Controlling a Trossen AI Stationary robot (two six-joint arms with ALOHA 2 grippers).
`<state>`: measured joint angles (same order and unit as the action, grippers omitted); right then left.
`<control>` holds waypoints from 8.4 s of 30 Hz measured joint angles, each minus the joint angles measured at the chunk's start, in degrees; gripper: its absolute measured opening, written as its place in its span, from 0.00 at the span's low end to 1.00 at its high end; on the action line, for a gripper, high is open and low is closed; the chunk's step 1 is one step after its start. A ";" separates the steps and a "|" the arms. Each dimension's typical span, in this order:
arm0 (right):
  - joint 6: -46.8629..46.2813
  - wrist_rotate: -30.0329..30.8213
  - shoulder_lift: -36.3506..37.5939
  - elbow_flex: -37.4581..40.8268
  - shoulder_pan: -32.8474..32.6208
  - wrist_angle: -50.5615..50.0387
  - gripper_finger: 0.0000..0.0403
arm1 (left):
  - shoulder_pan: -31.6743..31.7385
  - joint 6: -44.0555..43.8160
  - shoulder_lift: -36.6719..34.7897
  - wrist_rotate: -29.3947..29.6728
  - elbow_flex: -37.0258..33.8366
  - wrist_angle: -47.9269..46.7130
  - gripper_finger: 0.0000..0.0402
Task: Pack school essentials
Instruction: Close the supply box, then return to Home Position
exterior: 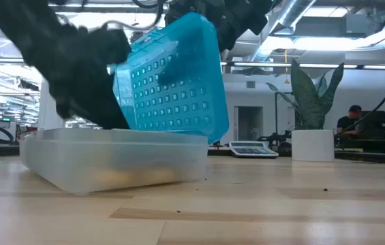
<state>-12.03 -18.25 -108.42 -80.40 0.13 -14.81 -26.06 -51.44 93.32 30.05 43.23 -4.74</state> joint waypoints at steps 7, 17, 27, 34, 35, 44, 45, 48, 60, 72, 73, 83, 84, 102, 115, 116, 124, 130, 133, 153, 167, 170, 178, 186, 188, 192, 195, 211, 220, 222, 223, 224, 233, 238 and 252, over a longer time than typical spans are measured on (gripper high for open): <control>0.00 0.18 0.00 0.00 -1.05 0.68 0.00 | -3.74 -3.08 -5.00 1.86 6.49 -17.84 0.00; 0.47 0.27 -0.58 -0.09 -3.72 3.76 0.00 | -15.35 -23.03 -5.24 -4.14 7.22 -26.52 0.00; 0.45 0.38 -4.13 -0.17 -5.86 6.53 0.00 | -21.72 -40.22 -1.45 -7.44 7.20 -35.13 0.00; -0.37 0.25 -8.89 -1.43 -7.05 7.67 0.00 | -24.37 -39.92 -4.81 2.92 13.56 -41.61 0.00; -0.16 0.25 -9.00 -2.02 -7.25 7.89 0.00 | -24.82 -39.44 -5.15 5.94 14.67 -42.62 0.00; 1.75 0.60 -7.52 -4.52 -9.45 10.00 0.00 | -24.24 -39.87 -5.03 14.40 13.92 -47.06 0.00; 1.83 0.60 -7.79 -4.46 -9.87 10.19 0.00 | -24.24 -40.99 -5.07 15.37 13.40 -48.30 0.00; 1.84 0.56 -10.99 -4.38 -10.86 11.41 0.00 | -23.92 -43.73 -5.07 16.37 12.24 -51.16 0.00; -1.44 -3.36 -13.64 -4.43 -10.28 6.63 0.00 | -18.93 -47.49 -5.11 12.81 3.02 -54.33 0.00; 3.50 7.33 -6.12 -4.11 -8.29 -7.51 0.00 | -14.24 -26.36 -5.06 12.28 -5.87 -16.86 0.00; 3.69 10.07 -5.12 -4.11 -8.28 -8.16 0.00 | -13.59 -23.99 -5.05 12.46 -5.79 -14.12 0.00; -1.34 19.68 -0.62 -4.24 -15.51 -10.80 0.00 | -9.05 -9.72 -5.14 10.26 -5.72 1.50 0.00; -1.55 21.25 -0.68 -4.20 -16.73 -11.34 0.00 | -9.05 -8.88 -5.14 9.97 -5.72 3.25 0.00; -0.53 38.87 8.41 -1.52 -29.90 -17.00 0.00 | -8.88 14.58 -8.69 -1.95 -2.37 21.43 0.00; 4.75 47.97 58.83 36.57 -27.49 -0.83 0.00 | -7.24 51.74 -51.81 -4.98 -7.36 9.67 0.00; 6.39 47.12 63.48 41.64 -26.33 4.14 0.00 | -6.47 50.73 -54.47 -5.48 -9.99 9.62 0.00; 9.46 37.18 86.75 69.06 -14.26 27.25 0.00 | -1.62 44.12 -70.41 -7.95 -29.51 17.52 0.00; 4.91 35.01 98.50 79.03 -9.24 27.83 0.00 | 0.44 42.44 -78.81 -9.35 -37.84 19.69 0.00; 3.93 35.06 102.61 79.91 -7.58 23.51 0.00 | 1.35 42.78 -82.62 -10.31 -40.49 18.40 0.00; 12.09 36.09 106.03 79.97 -0.31 18.43 0.04 | 5.18 43.28 -90.84 -3.23 -42.59 9.34 0.00; 12.07 36.09 106.03 80.02 -0.36 18.28 0.04 | 5.16 43.25 -90.81 -3.24 -42.63 9.34 0.00; 12.05 36.09 106.03 80.03 -0.36 18.26 0.04 | 5.16 43.52 -90.81 -3.24 -42.63 9.34 0.00; 12.04 36.09 106.03 80.04 -0.36 18.23 0.04 | 5.13 43.65 -90.81 -3.24 -42.65 9.34 0.00; 12.04 36.09 106.03 80.06 -0.36 18.23 0.04 | 5.13 43.71 -90.81 -3.24 -42.65 9.34 0.00; 12.04 36.09 106.03 80.06 -0.36 18.23 0.04 | 5.13 43.57 -90.81 -3.24 -42.65 9.34 0.00; 12.04 36.09 106.03 80.06 -0.36 18.23 0.04 | 5.13 43.51 -90.81 -3.24 -42.65 9.35 0.00; 12.03 36.09 106.03 80.06 -0.36 18.23 0.04 | 5.13 43.63 -90.81 -3.24 -42.65 9.36 0.00; 12.04 36.09 106.03 80.08 -0.36 18.23 0.04 | 5.13 43.33 -90.81 -3.24 -42.68 9.35 0.00; 12.04 36.09 106.03 80.08 -0.36 18.22 0.04 | 5.13 43.42 -90.81 -3.25 -42.68 9.36 0.00; 12.04 36.09 106.03 80.08 -0.36 18.23 0.04 | 5.13 43.56 -90.81 -3.25 -42.68 9.34 0.00; 12.04 36.09 106.03 80.08 -0.36 18.23 0.04 | 5.13 43.49 -90.81 -3.24 -42.68 9.35 0.00; 12.04 36.09 106.02 80.08 -0.36 18.23 0.04 | 5.13 43.38 -90.81 -3.25 -42.68 9.35 0.00; 12.04 36.09 106.03 80.08 -0.38 18.21 0.04 | 5.13 43.36 -90.79 -3.26 -42.68 9.36 0.00; 12.03 36.09 106.03 80.08 -0.37 18.23 0.04 | 5.13 43.36 -90.79 -3.24 -42.68 9.36 0.00; 12.04 36.09 106.03 80.08 -0.36 18.23 0.04 | 5.14 43.29 -90.80 -3.25 -42.68 9.34 0.00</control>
<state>0.01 17.85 -2.39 -0.32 -0.23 3.42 -20.92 -8.15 2.51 26.80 0.56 4.60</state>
